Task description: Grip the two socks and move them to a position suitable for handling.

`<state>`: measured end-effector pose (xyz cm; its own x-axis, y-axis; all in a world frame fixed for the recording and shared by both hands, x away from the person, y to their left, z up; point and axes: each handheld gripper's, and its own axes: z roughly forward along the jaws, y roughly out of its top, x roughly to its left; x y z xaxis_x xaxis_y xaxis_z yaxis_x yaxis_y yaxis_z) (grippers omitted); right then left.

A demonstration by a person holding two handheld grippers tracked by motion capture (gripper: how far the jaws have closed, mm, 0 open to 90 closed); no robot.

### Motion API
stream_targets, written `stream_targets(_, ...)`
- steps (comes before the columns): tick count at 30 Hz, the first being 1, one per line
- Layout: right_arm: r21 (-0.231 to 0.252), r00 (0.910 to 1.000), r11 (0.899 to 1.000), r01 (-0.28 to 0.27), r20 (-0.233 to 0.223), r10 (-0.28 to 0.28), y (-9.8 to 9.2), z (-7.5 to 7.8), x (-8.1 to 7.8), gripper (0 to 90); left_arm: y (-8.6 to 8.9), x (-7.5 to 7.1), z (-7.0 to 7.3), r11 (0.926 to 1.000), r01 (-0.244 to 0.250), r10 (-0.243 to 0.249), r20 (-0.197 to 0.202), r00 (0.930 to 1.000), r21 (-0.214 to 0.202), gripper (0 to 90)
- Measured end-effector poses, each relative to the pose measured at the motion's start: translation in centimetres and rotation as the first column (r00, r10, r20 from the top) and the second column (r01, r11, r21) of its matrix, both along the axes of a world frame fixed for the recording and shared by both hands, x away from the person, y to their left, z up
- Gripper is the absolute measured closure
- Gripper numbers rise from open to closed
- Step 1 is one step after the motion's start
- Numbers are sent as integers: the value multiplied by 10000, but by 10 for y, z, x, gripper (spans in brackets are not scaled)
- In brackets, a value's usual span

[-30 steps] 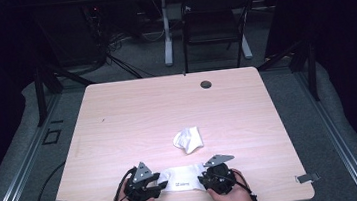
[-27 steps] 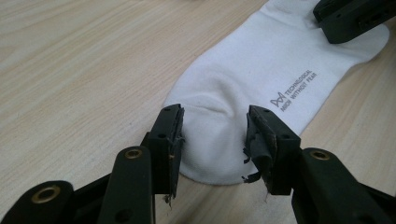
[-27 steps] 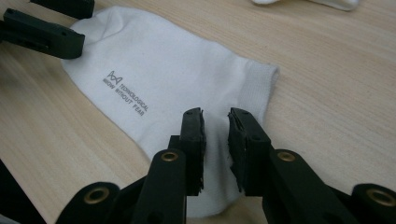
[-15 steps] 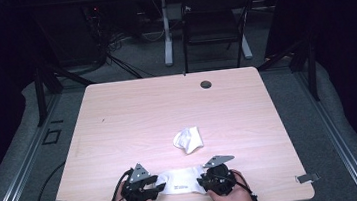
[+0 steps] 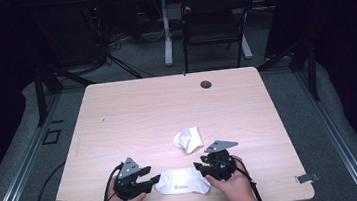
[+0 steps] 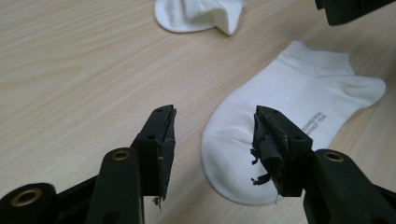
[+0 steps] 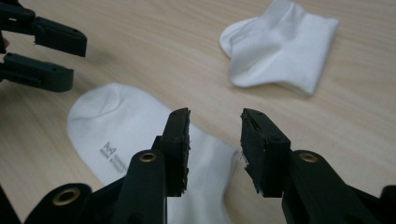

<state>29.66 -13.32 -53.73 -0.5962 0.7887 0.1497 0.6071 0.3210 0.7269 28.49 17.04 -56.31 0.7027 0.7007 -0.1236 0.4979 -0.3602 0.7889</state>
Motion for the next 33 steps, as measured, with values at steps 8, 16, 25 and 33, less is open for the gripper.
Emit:
stream_targets(8,-175,9993,9992,354,99,-353,12,14,41,589,14,8,2,9988,-435,436,10,9990,-231,457)
stream_targets(16,-699,9989,9965,455,166,-445,26,8,68,598,20,13,1,9973,-643,637,-175,9978,-356,460)
stream_targets(25,-878,9960,9925,850,-183,-869,38,-8,96,611,20,16,-1,9972,-685,677,-273,9973,-290,462)
stream_targets(33,-1027,9922,9902,948,-711,-1024,41,-23,105,671,21,16,-1,9969,-737,728,-337,9968,-288,463)
